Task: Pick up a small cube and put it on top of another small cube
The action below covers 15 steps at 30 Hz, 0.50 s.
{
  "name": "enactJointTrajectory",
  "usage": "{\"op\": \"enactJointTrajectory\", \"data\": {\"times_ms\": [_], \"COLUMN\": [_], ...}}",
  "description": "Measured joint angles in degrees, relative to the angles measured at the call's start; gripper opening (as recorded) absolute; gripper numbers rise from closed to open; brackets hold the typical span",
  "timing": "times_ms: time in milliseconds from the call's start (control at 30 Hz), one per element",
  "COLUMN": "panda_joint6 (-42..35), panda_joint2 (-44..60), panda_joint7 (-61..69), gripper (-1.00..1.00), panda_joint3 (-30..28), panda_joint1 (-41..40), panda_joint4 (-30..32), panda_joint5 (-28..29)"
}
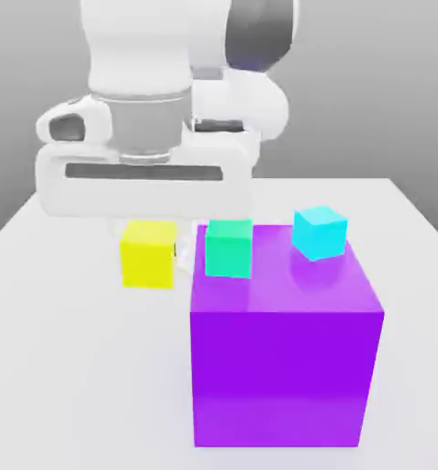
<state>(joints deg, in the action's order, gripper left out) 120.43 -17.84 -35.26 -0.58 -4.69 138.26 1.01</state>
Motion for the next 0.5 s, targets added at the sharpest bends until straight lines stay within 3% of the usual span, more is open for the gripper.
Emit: {"op": "enactJointTrajectory", "data": {"times_ms": [233,367,400,500], "panda_joint6": [-8.4,-3.1,-0.8,-0.8], "panda_joint2": [-14.4,-14.9,-14.3,-14.3], "panda_joint7": [8.2,9.9,9.9,9.9], "gripper": [-1.0,-1.0,1.0,1.0], "panda_joint3": [1.3,1.6,1.6,1.6], "panda_joint1": [5.0,5.7,5.8,5.8], "panda_joint4": [6.1,11.9,13.5,13.5], "panda_joint5": [-1.5,-2.0,-2.0,-2.0]}}
